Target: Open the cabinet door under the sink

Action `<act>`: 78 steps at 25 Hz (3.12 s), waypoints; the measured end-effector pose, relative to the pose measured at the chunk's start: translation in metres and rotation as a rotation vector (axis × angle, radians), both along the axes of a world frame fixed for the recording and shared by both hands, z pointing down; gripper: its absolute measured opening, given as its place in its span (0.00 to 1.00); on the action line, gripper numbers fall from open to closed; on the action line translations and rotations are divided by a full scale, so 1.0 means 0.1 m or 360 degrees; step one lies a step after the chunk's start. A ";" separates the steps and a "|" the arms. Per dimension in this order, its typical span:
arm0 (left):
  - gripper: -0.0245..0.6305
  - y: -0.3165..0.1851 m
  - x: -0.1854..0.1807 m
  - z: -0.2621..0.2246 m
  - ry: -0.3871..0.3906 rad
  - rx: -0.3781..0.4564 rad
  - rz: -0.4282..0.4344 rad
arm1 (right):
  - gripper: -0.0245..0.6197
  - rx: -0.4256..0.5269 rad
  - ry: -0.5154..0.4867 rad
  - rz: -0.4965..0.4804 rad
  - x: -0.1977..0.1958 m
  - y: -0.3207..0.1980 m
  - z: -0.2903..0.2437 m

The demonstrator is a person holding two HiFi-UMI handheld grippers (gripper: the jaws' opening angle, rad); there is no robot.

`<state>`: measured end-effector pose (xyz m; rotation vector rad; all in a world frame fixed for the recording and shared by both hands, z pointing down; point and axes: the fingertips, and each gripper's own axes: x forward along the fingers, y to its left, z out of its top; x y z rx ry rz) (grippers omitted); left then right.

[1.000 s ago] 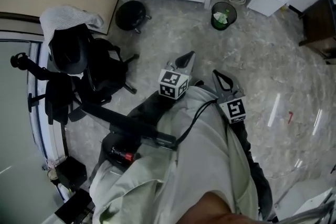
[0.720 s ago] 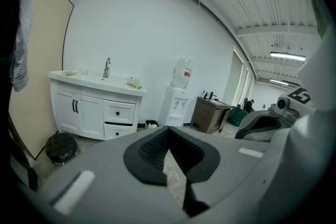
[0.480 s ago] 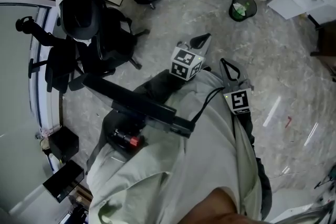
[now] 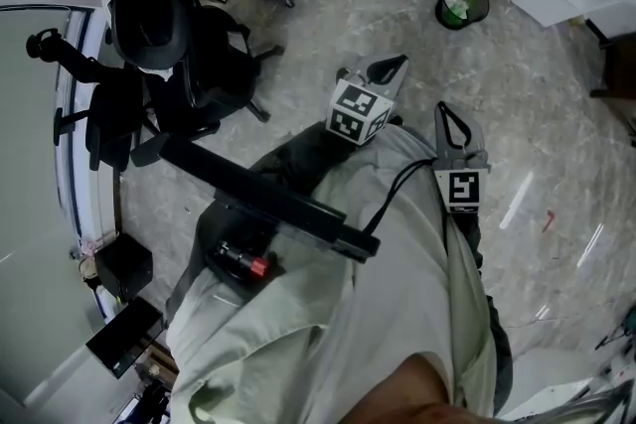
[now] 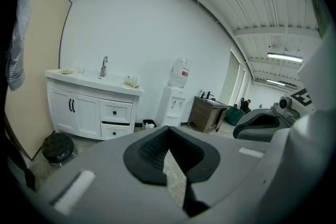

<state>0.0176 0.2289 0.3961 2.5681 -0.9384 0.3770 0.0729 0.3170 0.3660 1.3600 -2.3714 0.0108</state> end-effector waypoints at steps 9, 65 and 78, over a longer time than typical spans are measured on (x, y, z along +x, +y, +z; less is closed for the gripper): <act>0.05 0.02 -0.06 0.03 0.0014 -0.0007 -0.0026 | 0.04 0.0003 -0.0096 0.0089 0.09 -0.01 -0.02; 0.05 -2.33 -0.42 0.28 -0.0114 -0.0026 0.0293 | 0.04 -0.0450 -0.0199 0.0404 -0.36 -2.67 0.74; 0.05 -3.64 -0.64 0.54 -0.0273 -0.0082 -0.0123 | 0.04 -0.0298 -0.0197 0.0141 -0.12 -4.33 1.15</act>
